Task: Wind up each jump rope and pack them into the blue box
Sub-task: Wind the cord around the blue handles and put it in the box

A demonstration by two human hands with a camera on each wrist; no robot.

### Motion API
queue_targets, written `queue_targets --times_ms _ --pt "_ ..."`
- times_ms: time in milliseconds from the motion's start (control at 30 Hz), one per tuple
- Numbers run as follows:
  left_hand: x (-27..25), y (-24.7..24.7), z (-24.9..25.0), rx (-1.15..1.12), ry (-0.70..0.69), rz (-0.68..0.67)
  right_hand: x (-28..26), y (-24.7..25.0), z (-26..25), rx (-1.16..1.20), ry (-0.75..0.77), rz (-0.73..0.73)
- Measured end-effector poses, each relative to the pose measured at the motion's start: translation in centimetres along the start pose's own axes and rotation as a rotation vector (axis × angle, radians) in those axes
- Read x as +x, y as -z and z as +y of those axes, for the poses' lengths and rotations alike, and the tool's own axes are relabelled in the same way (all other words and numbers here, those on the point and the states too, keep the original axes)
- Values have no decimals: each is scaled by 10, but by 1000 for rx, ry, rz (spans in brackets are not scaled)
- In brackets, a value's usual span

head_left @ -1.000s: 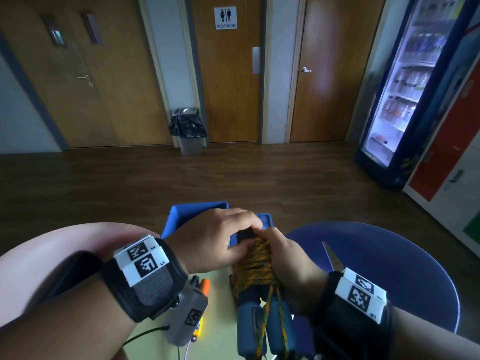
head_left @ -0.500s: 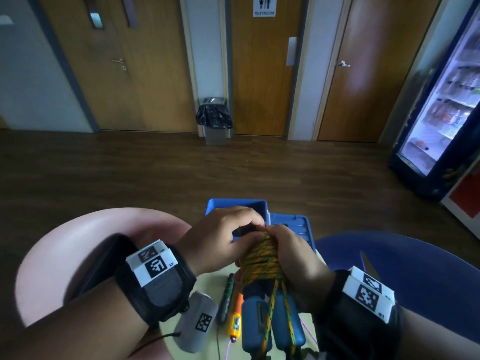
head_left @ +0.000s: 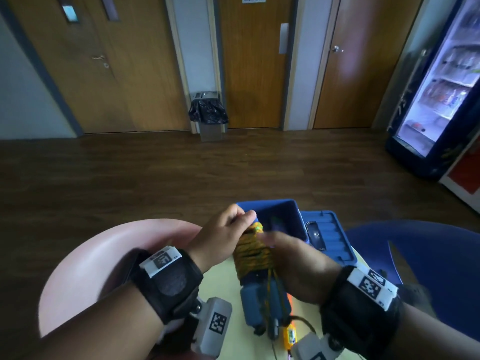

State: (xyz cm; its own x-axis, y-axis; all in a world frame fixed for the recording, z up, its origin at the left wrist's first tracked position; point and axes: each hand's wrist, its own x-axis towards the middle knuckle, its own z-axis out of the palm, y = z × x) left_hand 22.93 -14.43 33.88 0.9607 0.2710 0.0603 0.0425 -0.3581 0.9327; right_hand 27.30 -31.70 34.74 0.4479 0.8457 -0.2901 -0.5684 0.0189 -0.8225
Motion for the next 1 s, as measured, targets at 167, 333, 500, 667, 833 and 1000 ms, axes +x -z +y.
queue_targets --times_ms 167,333,500,667,833,1000 --pt "17 10 -16 -235 33 199 14 2 19 -398 -12 141" --pt "19 -4 -19 -868 559 -118 20 2 24 -598 24 245" --pt "34 -28 -13 -909 547 -21 27 13 25 -749 24 369" --pt "56 -54 -10 -833 521 157 40 45 16 -889 33 409" --pt "76 -80 -7 -823 556 285 49 83 5 -957 63 350" --pt "97 -108 -11 -826 608 391 52 121 -2 -966 60 308"
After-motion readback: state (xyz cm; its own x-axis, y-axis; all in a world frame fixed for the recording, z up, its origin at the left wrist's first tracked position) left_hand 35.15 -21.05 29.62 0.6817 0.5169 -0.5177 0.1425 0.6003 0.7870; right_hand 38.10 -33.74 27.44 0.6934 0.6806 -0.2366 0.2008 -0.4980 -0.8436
